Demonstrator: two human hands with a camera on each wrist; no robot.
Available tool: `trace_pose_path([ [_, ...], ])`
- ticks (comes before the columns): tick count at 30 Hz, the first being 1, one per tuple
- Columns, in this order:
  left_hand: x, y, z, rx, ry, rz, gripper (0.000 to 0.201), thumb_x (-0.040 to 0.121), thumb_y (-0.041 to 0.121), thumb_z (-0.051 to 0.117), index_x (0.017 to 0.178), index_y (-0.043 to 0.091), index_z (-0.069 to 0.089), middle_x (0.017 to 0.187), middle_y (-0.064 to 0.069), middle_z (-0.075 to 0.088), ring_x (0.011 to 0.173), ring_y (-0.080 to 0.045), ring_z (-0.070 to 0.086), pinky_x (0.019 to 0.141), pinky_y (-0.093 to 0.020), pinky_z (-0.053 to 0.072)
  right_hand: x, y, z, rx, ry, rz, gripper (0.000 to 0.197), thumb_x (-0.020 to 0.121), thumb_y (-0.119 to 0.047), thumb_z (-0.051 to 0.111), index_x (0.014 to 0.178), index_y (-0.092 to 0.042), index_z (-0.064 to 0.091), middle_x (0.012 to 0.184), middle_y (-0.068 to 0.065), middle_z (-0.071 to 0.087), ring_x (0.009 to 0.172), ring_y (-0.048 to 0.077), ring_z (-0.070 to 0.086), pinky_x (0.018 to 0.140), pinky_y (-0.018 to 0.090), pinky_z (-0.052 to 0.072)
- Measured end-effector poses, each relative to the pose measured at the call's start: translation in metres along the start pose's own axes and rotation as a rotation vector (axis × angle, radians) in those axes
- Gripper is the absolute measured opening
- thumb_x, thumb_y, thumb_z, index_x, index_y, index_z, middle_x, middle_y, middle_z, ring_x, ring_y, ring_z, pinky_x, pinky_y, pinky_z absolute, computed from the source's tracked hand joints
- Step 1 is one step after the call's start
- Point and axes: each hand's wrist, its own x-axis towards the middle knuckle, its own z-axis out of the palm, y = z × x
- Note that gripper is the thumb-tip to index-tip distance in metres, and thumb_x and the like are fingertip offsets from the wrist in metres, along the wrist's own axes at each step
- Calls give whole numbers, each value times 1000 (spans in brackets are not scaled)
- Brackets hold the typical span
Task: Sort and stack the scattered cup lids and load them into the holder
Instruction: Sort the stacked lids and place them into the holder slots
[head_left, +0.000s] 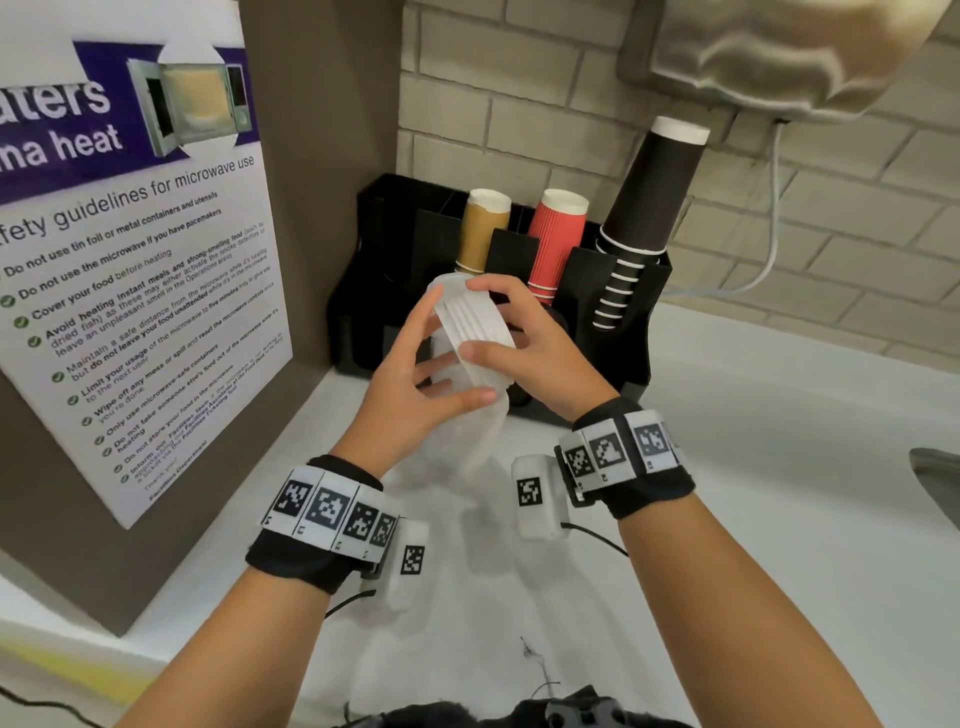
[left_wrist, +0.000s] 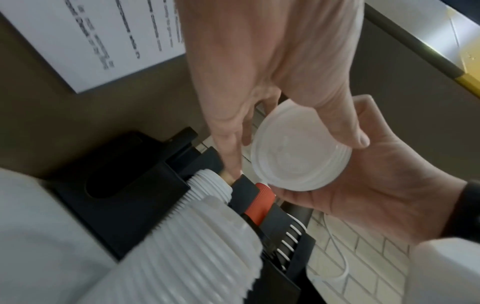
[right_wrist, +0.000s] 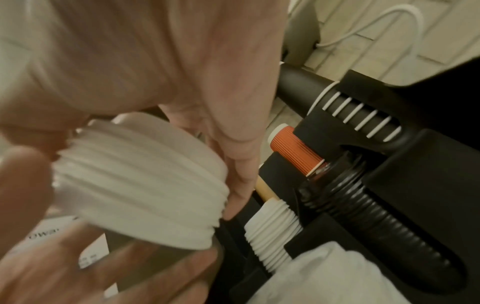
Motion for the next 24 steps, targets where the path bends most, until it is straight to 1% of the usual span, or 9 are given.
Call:
trace_pose_path([
  [2,1,1,1,-13,14,11,104,59,35,85,146,47,29,148,7,40,123,-16,55,92,-31,55,-4,-3,-2,70,-39,7,52,84,-25,70,130,-33,46,127,5,54,115,21,57,94,42,53],
  [4,0,1,0,7,5,23,102,61,31,85,147,42,31,146,4,41,122,-19,56,88,-32,57,-7,-3,-8,88,-109,26,53,85,-26,67,133,-32,45,132,4,52,118,20,55,97,42,51],
  [8,-2,1,-1,21,-34,25,100,61,30,85,146,41,33,145,6,42,119,-14,58,84,-27,57,-12,1,-22,185,-201,105,59,87,-18,66,138,-30,41,132,10,53,118,24,57,91,43,54],
  [10,-3,1,-1,26,-60,21,100,61,30,84,146,42,33,146,7,42,119,-12,58,85,-26,56,-15,2,-25,215,-192,119,60,83,-19,67,138,-29,43,131,8,53,117,22,58,87,42,56],
  [13,-2,3,-1,46,-92,8,102,60,33,85,147,44,31,147,8,42,120,-13,57,90,-31,56,-16,2,-24,240,-170,122,61,79,-22,69,136,-30,47,129,6,55,114,21,61,84,39,56],
  [16,-2,2,-2,49,-97,2,105,58,34,85,147,45,30,148,7,41,120,-14,56,86,-24,56,-18,3,-22,253,-167,121,59,79,-24,70,133,-34,50,126,4,58,112,19,62,81,36,56],
  [18,-2,1,-1,44,-85,-2,106,58,34,84,148,45,28,148,7,40,119,-12,56,82,-19,55,-19,4,-21,253,-155,114,57,79,-23,71,131,-36,50,125,5,59,111,19,63,81,38,57],
  [22,-3,1,1,47,-73,-11,108,59,37,83,149,45,24,151,6,36,124,-16,53,87,-20,54,-20,5,-19,229,-133,102,60,76,-23,75,129,-36,51,125,5,58,112,20,62,84,45,57],
  [24,-4,2,2,49,-78,-6,106,58,38,83,146,49,25,152,6,34,124,-15,52,83,-17,53,-22,4,-19,174,-118,86,65,74,-22,79,130,-36,51,126,1,58,114,17,60,85,45,57],
])
